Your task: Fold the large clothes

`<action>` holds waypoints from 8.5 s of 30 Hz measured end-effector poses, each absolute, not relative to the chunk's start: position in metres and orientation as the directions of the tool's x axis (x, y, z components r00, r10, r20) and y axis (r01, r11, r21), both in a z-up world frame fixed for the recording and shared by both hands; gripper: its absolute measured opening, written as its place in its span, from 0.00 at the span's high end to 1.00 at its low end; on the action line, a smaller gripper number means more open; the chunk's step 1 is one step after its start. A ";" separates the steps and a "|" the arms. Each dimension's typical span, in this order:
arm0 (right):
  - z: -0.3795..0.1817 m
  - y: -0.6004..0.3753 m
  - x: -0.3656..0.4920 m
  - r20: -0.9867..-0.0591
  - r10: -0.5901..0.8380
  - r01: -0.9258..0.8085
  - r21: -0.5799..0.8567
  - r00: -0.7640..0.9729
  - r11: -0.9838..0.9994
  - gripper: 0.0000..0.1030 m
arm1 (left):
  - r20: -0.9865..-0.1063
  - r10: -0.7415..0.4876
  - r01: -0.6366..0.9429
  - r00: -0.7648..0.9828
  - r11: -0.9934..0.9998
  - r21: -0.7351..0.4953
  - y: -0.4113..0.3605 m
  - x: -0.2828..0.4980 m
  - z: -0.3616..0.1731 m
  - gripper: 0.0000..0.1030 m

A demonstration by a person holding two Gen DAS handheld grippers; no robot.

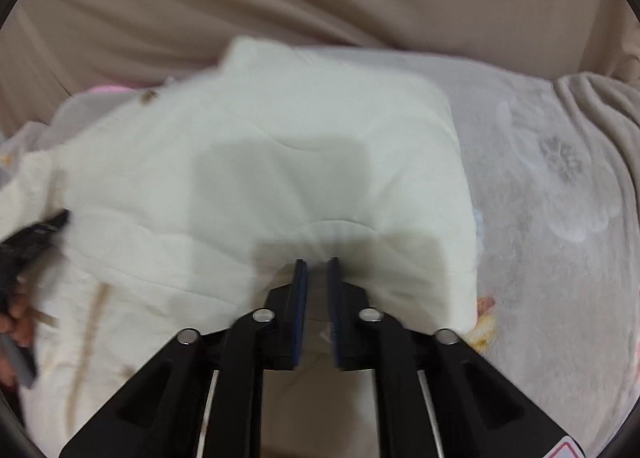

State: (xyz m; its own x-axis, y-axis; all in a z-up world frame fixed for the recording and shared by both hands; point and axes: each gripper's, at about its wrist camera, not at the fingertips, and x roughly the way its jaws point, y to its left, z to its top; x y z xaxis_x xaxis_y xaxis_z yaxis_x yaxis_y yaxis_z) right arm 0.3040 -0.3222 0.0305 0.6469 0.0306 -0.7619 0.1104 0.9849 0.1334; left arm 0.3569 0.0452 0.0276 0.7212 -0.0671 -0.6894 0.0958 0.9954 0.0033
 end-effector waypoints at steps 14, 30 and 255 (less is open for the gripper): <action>0.112 -0.343 0.338 -0.644 0.021 0.165 0.227 0.765 0.960 0.87 | -0.606 -0.241 0.099 0.758 0.961 -0.258 0.069 0.382 0.109 0.83; 0.087 -0.337 0.376 -0.626 0.071 0.134 0.274 0.777 0.952 0.84 | -0.602 -0.196 0.093 0.774 0.976 -0.198 0.035 0.407 0.111 0.78; 0.029 -0.289 0.020 -0.693 0.262 0.217 0.522 0.671 0.824 0.78 | -0.717 -0.383 0.040 0.582 0.894 -0.446 0.177 0.093 0.030 0.69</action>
